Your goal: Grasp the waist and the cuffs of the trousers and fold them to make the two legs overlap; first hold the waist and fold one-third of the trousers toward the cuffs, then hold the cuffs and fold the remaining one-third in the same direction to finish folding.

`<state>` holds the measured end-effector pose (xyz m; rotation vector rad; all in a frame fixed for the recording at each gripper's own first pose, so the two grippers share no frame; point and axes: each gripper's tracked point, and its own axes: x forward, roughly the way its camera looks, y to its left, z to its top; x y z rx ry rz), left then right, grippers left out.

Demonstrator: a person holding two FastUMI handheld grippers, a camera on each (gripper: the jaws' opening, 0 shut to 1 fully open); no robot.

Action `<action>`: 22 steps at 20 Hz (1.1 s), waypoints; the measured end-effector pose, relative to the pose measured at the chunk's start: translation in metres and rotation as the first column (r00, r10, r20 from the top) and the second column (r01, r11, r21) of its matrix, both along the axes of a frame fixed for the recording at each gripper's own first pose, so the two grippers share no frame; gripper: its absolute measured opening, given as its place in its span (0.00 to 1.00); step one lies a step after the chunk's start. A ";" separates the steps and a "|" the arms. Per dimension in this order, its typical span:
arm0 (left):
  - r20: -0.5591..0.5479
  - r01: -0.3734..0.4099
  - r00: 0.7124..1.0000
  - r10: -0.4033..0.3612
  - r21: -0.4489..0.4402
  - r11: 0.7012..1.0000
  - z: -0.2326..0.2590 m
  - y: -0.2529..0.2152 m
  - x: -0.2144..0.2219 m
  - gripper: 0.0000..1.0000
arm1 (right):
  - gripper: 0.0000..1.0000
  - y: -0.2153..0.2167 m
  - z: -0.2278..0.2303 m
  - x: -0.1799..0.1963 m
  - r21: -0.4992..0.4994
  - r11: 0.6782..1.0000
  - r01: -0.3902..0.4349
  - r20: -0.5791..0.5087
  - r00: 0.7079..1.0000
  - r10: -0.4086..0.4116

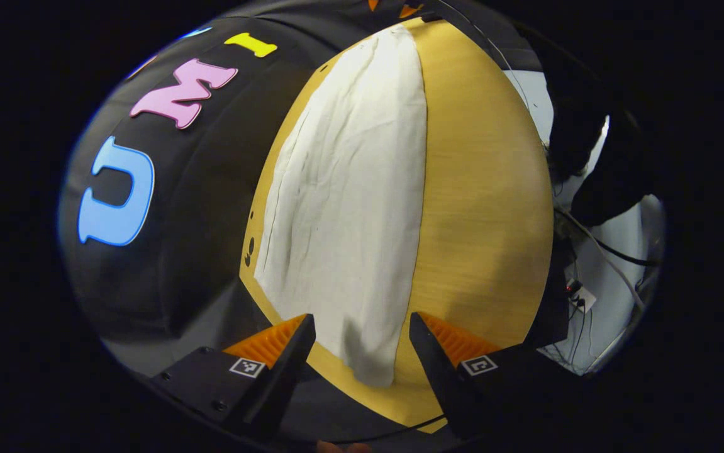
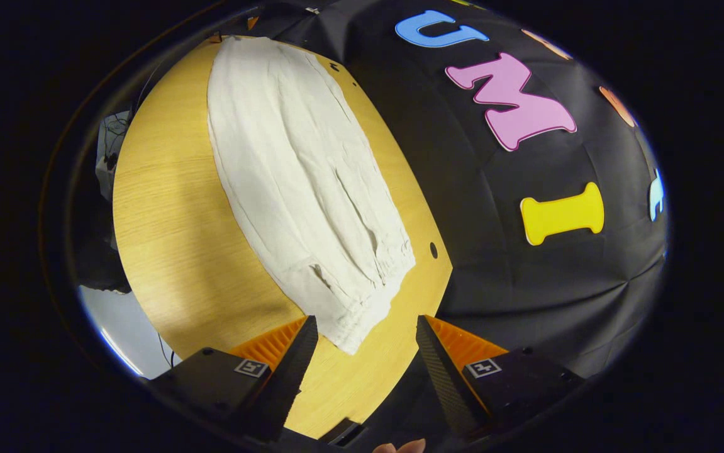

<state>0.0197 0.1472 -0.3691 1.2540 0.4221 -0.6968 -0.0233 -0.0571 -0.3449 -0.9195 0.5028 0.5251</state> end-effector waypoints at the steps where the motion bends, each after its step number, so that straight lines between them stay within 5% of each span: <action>1: 0.005 0.002 1.000 -0.002 0.024 1.000 -0.001 0.003 0.003 0.97 | 0.97 -0.001 -0.005 0.000 -0.008 1.000 -0.010 -0.006 1.000 0.010; 10: 0.002 0.031 1.000 -0.031 0.149 0.988 -0.014 0.006 0.036 0.86 | 0.97 0.003 -0.037 0.013 -0.078 0.987 -0.140 -0.056 0.989 0.136; 11: -0.001 0.032 0.999 -0.032 0.145 0.989 -0.015 0.002 0.035 0.72 | 0.97 0.005 -0.039 0.014 -0.093 0.981 -0.167 -0.061 0.985 0.162; 18: -0.026 0.017 1.000 -0.013 0.171 0.985 -0.028 0.004 0.036 0.43 | 0.95 0.007 -0.063 0.025 -0.259 0.902 -0.345 -0.054 0.938 0.343; 19: -0.027 0.020 1.000 -0.015 0.171 0.985 -0.029 0.002 0.037 0.25 | 0.94 0.008 -0.064 0.032 -0.261 0.899 -0.353 -0.051 0.935 0.352; 22: -0.038 0.021 0.999 -0.015 0.157 0.987 -0.031 0.000 0.038 0.08 | 0.94 0.017 -0.073 0.045 -0.247 0.879 -0.408 -0.120 0.913 0.390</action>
